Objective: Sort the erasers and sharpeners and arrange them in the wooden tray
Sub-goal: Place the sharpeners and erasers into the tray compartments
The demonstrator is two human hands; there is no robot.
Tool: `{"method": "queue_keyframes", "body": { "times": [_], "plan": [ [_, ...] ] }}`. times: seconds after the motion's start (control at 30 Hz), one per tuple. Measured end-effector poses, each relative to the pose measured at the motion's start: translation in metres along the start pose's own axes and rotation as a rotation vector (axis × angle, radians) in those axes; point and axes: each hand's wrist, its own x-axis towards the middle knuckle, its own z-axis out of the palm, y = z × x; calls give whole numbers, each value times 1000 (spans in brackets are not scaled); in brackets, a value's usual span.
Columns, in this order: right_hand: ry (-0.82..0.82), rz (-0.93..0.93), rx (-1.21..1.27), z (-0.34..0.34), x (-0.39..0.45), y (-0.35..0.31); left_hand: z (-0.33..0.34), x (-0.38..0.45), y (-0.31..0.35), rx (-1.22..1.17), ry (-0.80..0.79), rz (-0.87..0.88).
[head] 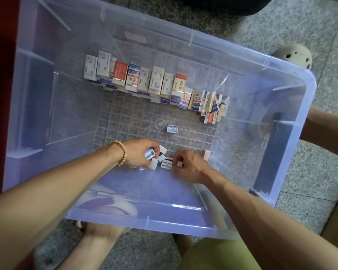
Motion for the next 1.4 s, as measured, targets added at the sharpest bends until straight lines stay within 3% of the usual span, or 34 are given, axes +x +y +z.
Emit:
{"method": "queue_keyframes", "body": {
  "times": [0.23,0.3,0.43,0.53,0.63,0.73,0.9,1.17,1.27,1.4],
  "plan": [
    [4,108,80,-3,-2,0,-15,-17,0,-76,56,-58],
    [84,116,206,-9,-6,-6,-18,-28,3,-300,119,-41],
    [178,175,821,-27,-29,-28,-19,-60,21,-987,239,-31],
    [151,177,1247,-46,-53,-51,-24,-82,36,-1299,370,-2],
    [86,128,1444,-66,-76,-74,-31,-109,53,-1566,455,84],
    [73,25,1384,-81,-97,-99,-36,-141,74,-1775,464,189],
    [66,-124,1273,-104,-127,-139,-39,-192,110,-1852,546,342],
    [-83,-224,1430,-116,-182,-185,-26,-271,145,-1893,797,535],
    [-51,-309,1270,-113,-196,-199,-14,-295,151,-1973,878,570],
    [14,-575,900,-113,-226,-223,-1,-320,157,-1999,1005,592]
  ]
}}
